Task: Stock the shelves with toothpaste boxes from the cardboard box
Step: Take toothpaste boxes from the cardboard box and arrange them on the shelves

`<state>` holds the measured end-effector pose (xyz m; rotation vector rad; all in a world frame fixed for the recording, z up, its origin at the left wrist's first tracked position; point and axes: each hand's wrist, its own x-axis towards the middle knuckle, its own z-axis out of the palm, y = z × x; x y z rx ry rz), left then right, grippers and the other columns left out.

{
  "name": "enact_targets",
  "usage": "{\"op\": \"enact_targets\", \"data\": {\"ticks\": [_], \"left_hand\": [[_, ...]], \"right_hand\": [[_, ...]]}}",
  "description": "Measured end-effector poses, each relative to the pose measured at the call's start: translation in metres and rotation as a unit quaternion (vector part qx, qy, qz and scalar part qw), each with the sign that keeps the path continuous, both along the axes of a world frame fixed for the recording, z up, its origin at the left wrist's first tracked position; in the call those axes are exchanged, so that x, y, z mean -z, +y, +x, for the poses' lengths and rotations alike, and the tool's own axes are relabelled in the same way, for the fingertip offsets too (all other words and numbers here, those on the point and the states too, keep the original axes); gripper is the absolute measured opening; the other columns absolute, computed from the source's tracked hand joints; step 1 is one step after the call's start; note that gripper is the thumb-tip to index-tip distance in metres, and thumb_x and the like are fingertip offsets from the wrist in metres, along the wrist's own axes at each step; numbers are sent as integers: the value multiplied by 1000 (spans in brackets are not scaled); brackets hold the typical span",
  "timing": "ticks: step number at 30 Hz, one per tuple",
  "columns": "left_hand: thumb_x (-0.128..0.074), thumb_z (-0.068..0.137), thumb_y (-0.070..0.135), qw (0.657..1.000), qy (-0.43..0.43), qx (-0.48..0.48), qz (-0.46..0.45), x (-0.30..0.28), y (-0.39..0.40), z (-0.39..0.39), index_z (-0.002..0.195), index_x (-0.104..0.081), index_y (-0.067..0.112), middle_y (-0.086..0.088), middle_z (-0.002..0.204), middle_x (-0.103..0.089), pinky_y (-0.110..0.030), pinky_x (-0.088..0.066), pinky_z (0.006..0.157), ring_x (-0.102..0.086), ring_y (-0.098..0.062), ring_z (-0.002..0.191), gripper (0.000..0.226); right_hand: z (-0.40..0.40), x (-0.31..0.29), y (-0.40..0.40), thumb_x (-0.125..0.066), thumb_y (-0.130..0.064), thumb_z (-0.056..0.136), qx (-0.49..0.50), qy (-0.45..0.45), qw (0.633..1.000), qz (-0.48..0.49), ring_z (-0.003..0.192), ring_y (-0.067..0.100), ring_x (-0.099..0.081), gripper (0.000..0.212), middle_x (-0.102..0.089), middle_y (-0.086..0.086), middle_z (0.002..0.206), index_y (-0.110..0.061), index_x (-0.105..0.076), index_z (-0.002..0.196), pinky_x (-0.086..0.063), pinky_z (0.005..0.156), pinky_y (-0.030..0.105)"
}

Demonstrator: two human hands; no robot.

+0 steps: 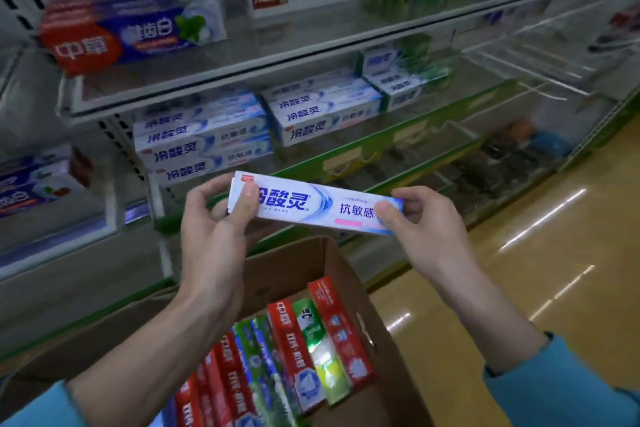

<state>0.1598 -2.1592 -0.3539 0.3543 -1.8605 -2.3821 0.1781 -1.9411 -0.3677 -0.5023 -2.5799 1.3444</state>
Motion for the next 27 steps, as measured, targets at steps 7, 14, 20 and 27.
{"op": "enact_targets", "data": {"ticks": [7,14,20,27], "left_hand": [[-66,96,29,983,74,-31,-164,6,66,-50,117,-60,14,2,106,-72,-16,-55,67,-71,-7,94,27],[-59,100,39,945,109,-100,-293,21,111,-143,116,-68,19,8,101,-70,-11,-43,73,-61,0,91,27],[-57,102,35,932,83,-115,-334,26,123,-202,104,-71,23,4,96,-72,-23,-46,73,-66,-8,89,19],[-62,90,32,932,61,-178,-310,25,128,-256,97,-69,16,-2,92,-70,-45,-55,83,-65,-19,86,19]], "right_hand": [[-63,-7,64,-72,-22,89,47,88,993,-55,95,9,-68,41,-71,-1,106,-12,-63,128,-57,88,31],[-167,-7,106,-70,-21,89,-13,146,987,-73,95,2,-68,42,-72,-5,108,-15,-62,130,-58,86,25],[-240,-1,111,-70,-23,81,-34,148,983,-103,90,11,-70,12,-72,-8,92,-23,-66,92,-57,90,40],[-321,7,104,-67,-14,86,-100,141,978,-115,88,4,-66,30,-71,-1,104,-10,-68,116,-55,86,21]]}}
